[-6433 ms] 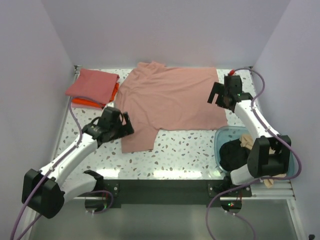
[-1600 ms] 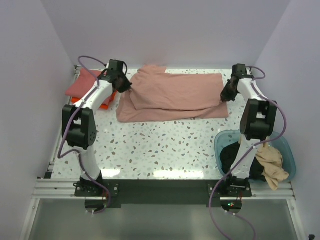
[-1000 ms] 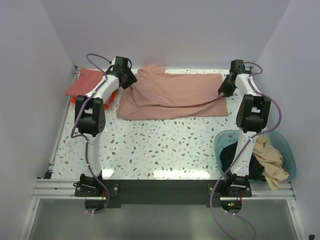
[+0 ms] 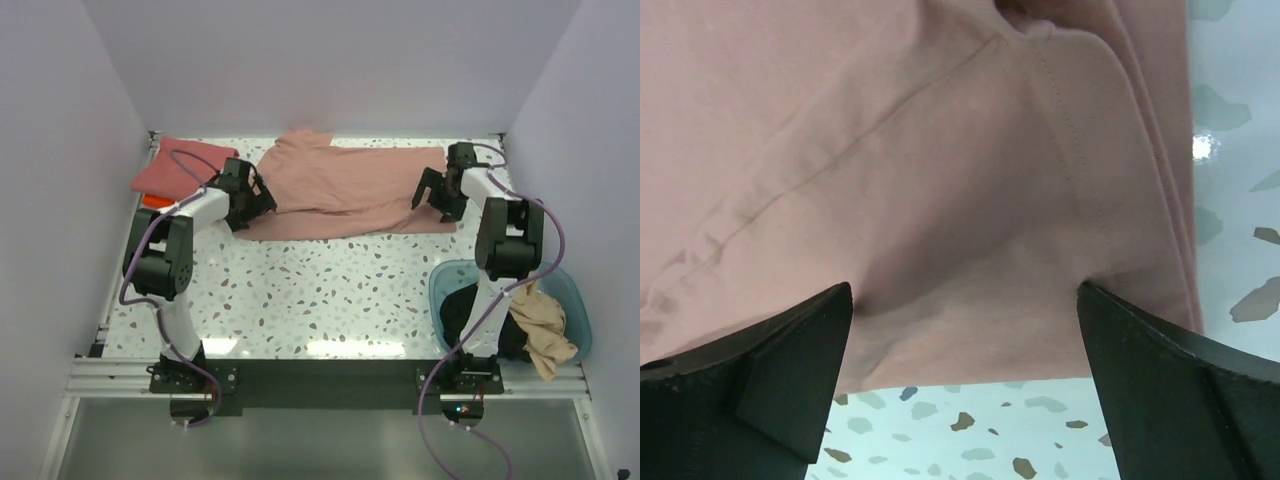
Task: Fold and stack the t-shirts
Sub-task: Fold the tshirt
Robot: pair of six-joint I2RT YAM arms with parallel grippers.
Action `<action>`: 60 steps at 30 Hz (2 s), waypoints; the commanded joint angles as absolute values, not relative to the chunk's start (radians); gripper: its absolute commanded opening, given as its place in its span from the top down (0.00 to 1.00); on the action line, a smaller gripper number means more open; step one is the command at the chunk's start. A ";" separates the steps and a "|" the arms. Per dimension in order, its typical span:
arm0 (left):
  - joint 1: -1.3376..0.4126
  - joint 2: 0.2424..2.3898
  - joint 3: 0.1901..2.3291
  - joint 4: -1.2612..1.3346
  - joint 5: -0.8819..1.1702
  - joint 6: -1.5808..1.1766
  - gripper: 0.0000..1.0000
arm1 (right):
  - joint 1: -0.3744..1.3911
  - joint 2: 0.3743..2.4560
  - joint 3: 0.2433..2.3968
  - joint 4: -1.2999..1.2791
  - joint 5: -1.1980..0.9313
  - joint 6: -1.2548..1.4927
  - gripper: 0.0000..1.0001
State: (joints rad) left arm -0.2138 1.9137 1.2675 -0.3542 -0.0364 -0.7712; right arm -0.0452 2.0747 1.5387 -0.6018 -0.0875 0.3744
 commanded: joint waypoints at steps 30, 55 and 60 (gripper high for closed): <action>-0.310 1.348 0.899 -0.503 -0.081 -0.871 0.00 | -0.124 1.461 1.091 -0.603 -0.147 0.379 0.01; -0.347 1.680 1.003 -0.365 -0.006 -0.884 0.71 | -0.124 1.407 1.049 -0.626 -0.120 0.370 0.01; -0.348 1.701 1.043 -0.376 -0.021 -0.871 1.00 | -0.124 1.408 1.049 -0.629 -0.121 0.370 0.01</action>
State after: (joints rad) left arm -0.3428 1.6905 0.9871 -0.4034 -0.0120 -0.8783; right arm -0.1192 1.4258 1.0512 -0.6209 -0.1226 0.3832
